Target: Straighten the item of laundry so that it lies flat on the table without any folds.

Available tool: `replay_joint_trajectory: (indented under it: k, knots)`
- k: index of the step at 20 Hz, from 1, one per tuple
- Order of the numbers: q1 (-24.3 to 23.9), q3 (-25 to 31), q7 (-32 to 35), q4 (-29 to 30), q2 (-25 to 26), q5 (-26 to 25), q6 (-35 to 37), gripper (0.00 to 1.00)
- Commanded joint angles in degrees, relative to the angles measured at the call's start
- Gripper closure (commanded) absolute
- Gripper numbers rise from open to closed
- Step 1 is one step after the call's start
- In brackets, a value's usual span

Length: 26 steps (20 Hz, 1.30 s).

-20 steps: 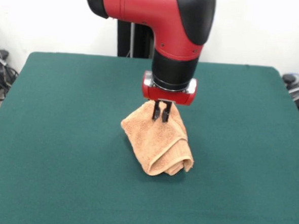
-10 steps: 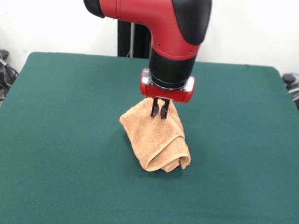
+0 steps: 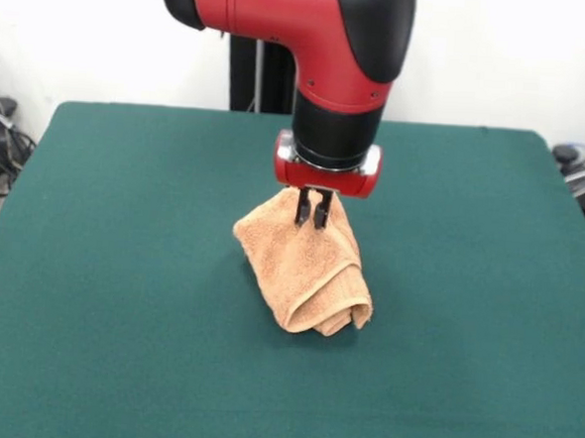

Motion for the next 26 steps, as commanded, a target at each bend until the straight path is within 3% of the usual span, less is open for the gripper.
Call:
replay_joint_trajectory:
  k: [1, 12, 26]
  knots:
    - [0.3, 4.0, 2.6, 3.8, -2.4, 0.9, 6.8, 1.00]
    - [-0.3, 4.7, 2.5, 4.0, -5.7, 2.4, 11.6, 1.00]
    - [-1.3, 5.2, 1.5, 6.4, -7.0, 2.0, 10.5, 1.00]
